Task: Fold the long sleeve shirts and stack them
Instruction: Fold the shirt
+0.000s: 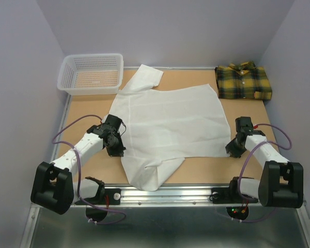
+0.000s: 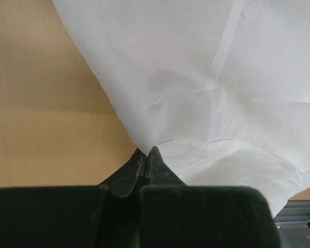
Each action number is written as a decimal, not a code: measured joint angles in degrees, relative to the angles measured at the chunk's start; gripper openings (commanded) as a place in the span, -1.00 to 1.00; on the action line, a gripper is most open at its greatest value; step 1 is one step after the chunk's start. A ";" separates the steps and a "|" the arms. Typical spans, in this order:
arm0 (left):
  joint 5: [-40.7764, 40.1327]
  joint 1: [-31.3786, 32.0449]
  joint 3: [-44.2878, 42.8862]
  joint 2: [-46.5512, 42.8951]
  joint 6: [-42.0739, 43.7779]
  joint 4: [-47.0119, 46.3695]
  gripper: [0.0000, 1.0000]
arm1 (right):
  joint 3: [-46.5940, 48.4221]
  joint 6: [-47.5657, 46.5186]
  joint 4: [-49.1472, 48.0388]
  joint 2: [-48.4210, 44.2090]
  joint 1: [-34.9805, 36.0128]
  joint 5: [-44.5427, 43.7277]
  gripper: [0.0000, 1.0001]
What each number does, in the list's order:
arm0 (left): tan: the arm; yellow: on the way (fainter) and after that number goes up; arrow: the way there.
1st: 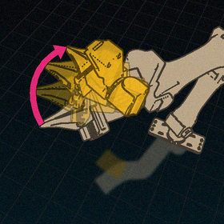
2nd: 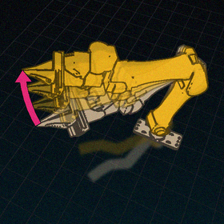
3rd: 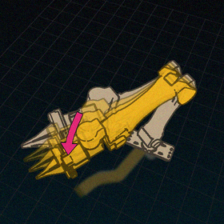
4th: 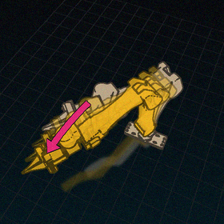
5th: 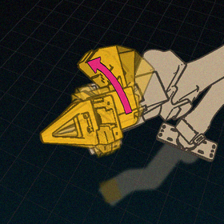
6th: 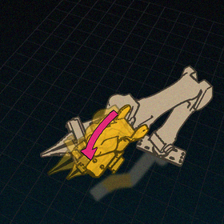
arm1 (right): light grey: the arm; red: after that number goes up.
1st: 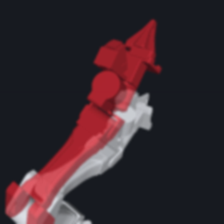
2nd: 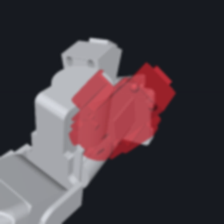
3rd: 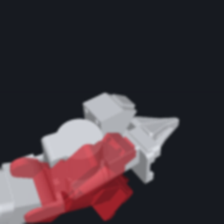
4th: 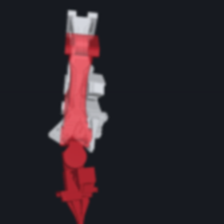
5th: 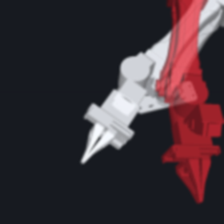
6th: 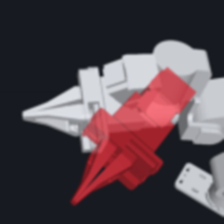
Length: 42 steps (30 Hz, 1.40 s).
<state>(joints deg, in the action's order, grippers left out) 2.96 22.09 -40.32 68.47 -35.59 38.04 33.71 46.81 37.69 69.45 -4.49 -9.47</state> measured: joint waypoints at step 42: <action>6.21 -11.78 -0.52 8.63 4.13 -9.16 -0.58 | 26.16 -5.53 -3.76 23.06 0.00 6.38 -0.78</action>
<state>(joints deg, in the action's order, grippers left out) 9.17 10.31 -40.84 77.10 -31.46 28.88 59.88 41.28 33.93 92.51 -4.49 -3.09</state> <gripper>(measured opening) 0.158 0.079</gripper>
